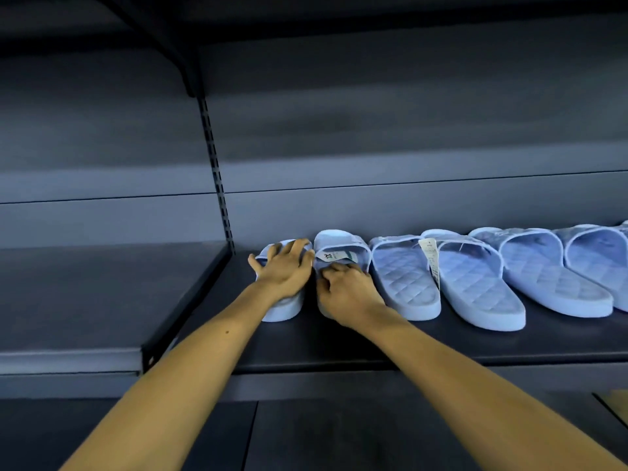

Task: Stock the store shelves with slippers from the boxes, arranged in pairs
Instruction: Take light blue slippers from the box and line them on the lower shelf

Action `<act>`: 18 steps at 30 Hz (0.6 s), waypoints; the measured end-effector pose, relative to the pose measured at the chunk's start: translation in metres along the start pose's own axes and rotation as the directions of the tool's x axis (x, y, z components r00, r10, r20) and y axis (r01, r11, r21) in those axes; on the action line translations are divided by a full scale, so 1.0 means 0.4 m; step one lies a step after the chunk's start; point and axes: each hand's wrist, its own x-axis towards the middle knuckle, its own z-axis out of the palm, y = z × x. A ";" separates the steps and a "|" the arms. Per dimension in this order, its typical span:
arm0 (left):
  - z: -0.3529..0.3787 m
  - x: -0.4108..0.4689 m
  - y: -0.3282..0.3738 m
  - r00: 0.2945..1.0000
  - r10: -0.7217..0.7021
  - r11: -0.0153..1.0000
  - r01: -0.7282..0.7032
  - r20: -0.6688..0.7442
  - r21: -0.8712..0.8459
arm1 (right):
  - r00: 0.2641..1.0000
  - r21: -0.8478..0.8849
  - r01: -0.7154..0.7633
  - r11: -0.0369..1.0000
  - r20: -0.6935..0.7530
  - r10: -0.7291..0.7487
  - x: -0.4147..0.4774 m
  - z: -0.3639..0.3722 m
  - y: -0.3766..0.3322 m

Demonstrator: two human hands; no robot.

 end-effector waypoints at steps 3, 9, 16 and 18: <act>-0.015 -0.018 0.008 0.997 0.025 1.000 -0.025 -0.067 0.014 | 0.994 0.180 0.022 0.983 0.099 -0.040 -0.011 -0.034 0.009; -0.017 -0.048 0.100 0.956 0.196 0.979 -0.201 -0.218 -0.001 | 0.999 0.397 0.047 0.917 -0.038 -0.034 -0.100 -0.150 0.084; 0.077 -0.138 0.429 0.849 0.510 0.838 -0.526 -0.135 -0.143 | 0.994 0.145 0.109 0.983 -0.002 -0.110 -0.249 -0.309 0.270; 0.125 -0.173 0.529 0.822 0.562 0.799 -0.568 -0.091 -0.194 | 0.999 0.041 0.043 0.998 -0.017 -0.043 -0.325 -0.347 0.348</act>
